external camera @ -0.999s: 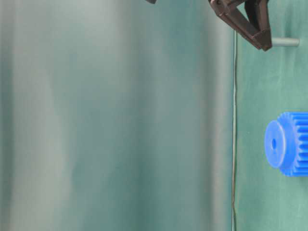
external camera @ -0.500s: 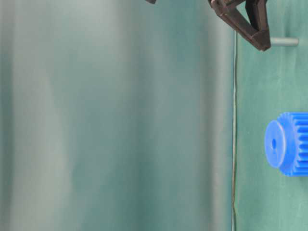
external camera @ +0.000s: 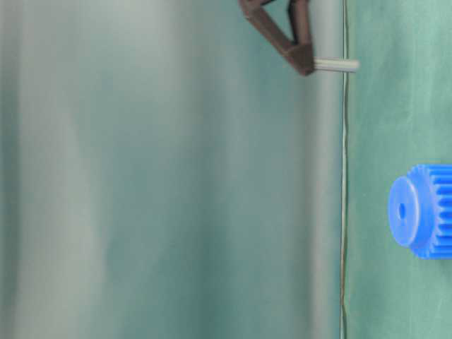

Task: Insert the shaft placed at a random location into the center hole of the medium gear at another random location.
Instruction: 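Lift the shaft and carry it left toward the blue gear, then align the held shaft above the blue gear's center hole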

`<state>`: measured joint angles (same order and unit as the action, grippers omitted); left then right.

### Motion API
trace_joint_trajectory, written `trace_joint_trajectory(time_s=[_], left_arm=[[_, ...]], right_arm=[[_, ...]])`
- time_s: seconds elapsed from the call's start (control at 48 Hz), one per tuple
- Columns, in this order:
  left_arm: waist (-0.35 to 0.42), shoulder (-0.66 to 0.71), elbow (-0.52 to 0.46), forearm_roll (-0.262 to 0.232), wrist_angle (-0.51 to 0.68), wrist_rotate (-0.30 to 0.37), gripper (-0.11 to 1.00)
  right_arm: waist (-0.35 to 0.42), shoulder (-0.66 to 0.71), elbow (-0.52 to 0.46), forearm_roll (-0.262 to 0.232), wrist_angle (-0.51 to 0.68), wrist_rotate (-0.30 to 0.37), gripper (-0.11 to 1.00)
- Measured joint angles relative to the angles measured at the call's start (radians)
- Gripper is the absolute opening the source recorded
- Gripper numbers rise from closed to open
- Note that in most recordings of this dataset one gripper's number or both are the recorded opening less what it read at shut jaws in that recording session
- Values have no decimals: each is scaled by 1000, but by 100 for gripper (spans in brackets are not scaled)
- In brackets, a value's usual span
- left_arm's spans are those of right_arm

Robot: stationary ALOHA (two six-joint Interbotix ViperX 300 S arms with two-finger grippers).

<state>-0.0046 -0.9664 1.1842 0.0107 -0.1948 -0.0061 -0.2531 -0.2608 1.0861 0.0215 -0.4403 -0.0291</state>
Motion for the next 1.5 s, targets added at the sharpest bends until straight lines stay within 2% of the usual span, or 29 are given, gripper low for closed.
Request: trace_joint_trajectory(time_s=[0.437, 1.041, 1.499], left_arm=[[2, 0, 0, 0, 2, 0, 0], [0, -2, 0, 0, 2, 0, 0], [0, -2, 0, 2, 2, 0, 0]], right_arm=[[11, 26, -31, 0, 20, 2, 13], [103, 270, -322, 0, 51, 2, 13], [115, 367, -426, 0, 61, 0, 13]])
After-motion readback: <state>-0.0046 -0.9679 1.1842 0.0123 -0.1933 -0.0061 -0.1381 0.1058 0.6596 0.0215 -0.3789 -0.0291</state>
